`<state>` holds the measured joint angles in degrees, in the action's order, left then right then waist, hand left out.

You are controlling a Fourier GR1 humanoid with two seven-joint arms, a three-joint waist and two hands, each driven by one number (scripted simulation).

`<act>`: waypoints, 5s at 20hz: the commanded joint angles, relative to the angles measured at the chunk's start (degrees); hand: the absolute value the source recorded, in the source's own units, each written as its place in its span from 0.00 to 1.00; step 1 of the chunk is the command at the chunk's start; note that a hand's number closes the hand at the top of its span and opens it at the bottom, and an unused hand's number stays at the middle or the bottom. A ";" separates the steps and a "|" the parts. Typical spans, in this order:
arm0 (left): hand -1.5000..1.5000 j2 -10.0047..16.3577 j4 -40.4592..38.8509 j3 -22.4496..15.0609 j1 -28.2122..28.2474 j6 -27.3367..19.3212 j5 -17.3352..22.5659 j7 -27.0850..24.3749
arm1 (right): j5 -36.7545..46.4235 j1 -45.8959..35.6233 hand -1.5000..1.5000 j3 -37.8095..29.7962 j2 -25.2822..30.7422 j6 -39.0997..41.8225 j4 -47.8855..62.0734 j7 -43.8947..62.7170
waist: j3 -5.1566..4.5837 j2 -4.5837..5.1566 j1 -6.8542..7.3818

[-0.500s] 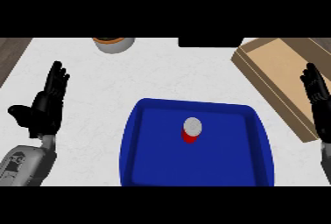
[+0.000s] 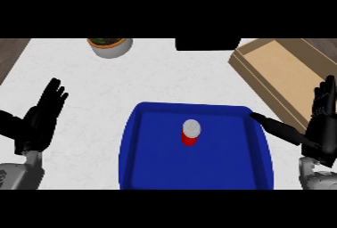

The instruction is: Pick the can from the tray and place it in the cardboard box

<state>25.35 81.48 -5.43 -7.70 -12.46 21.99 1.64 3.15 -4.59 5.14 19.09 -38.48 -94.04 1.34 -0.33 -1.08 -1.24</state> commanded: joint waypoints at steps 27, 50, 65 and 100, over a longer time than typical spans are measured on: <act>0.50 2.56 10.83 -0.24 4.74 4.52 4.87 8.84 | 53.45 -4.35 0.00 25.40 -18.66 45.49 -14.63 73.69 | 0.03 0.83 3.40; 0.50 0.73 11.65 2.68 5.20 3.69 3.20 10.51 | 43.27 -19.64 0.00 26.14 -19.05 45.31 -2.84 83.89 | 0.30 1.03 1.92; 0.50 1.90 8.31 6.93 5.26 9.54 5.00 7.85 | 40.20 -24.78 0.00 24.09 -19.04 45.41 6.65 83.88 | 0.24 1.11 2.08; 0.50 -3.97 6.73 6.06 3.64 8.21 -1.90 7.65 | 36.43 -23.02 0.00 24.28 -19.05 42.71 17.70 79.65 | 0.29 1.12 1.22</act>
<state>22.66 91.11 0.97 -1.89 -3.77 21.70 10.29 40.46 -26.06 29.64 0.89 4.04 -76.65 69.93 -0.02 -0.02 0.34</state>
